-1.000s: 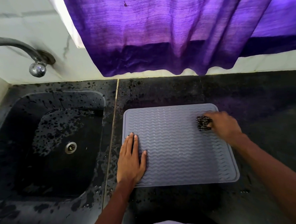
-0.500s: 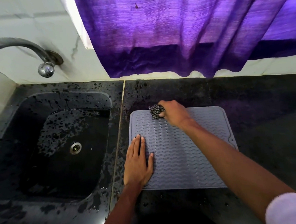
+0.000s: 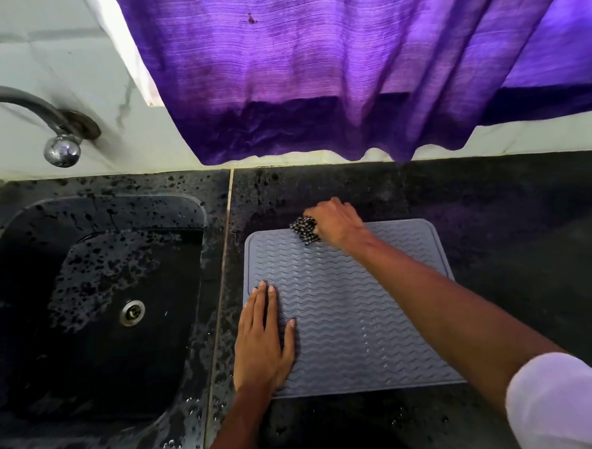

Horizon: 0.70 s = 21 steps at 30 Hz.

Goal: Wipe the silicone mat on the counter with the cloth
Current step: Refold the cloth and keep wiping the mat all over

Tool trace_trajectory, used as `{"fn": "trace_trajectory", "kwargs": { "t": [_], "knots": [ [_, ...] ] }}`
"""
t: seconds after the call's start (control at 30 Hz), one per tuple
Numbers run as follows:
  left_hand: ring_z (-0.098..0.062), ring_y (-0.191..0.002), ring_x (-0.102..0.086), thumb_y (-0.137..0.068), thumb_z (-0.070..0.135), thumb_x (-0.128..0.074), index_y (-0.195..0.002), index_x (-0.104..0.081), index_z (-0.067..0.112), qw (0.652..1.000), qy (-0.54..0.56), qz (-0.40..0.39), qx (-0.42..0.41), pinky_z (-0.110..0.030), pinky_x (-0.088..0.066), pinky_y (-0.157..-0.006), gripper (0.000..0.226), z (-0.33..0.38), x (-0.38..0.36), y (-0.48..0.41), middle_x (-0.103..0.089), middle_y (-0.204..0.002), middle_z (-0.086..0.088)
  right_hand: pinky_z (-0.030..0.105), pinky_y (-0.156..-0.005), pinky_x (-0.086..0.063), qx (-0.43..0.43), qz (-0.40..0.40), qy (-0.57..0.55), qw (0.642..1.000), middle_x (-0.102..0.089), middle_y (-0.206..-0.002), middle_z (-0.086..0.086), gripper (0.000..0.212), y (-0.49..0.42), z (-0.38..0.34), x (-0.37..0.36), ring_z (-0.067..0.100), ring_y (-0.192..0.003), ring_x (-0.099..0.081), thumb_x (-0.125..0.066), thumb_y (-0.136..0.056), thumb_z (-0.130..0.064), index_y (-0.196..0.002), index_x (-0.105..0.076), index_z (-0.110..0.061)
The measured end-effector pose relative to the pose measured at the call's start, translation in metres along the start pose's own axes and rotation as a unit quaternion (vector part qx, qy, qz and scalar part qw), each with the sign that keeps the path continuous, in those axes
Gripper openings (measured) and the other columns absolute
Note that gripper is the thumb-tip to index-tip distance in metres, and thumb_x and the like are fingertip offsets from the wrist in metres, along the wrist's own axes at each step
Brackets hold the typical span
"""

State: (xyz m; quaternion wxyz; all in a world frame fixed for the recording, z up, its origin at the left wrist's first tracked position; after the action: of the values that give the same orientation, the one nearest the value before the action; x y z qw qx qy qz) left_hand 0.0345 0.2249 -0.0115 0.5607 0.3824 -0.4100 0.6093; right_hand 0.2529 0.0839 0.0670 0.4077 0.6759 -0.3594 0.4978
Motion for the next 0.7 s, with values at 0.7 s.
{"fn": "trace_trajectory", "kwargs": {
  "t": [0.7],
  "knots": [
    [-0.021, -0.154, -0.017, -0.102, 0.050, -0.033, -0.158, -0.026, 0.008, 1.000, -0.002, 0.002, 0.002, -0.042, -0.021, -0.124, 0.070, 0.001, 0.001, -0.001, -0.021, -0.166, -0.006, 0.047, -0.088, -0.050, -0.167, 0.015, 0.015, 0.986, -0.066, -0.107, 0.010, 0.031, 0.084, 0.181, 0.040, 0.035, -0.105, -0.057, -0.061, -0.080, -0.017, -0.109, -0.065, -0.029]
  ]
}}
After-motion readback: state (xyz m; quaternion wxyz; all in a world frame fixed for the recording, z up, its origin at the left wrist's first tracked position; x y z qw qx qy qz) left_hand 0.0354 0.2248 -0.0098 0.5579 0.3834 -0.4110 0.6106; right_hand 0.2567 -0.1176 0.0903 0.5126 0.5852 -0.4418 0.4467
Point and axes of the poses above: each hand's wrist, its own y-axis away from the middle knuckle, its own x-axis out of the back of the hand, z = x × y, the point moved 4 cm from there along -y, towards the middle knuckle
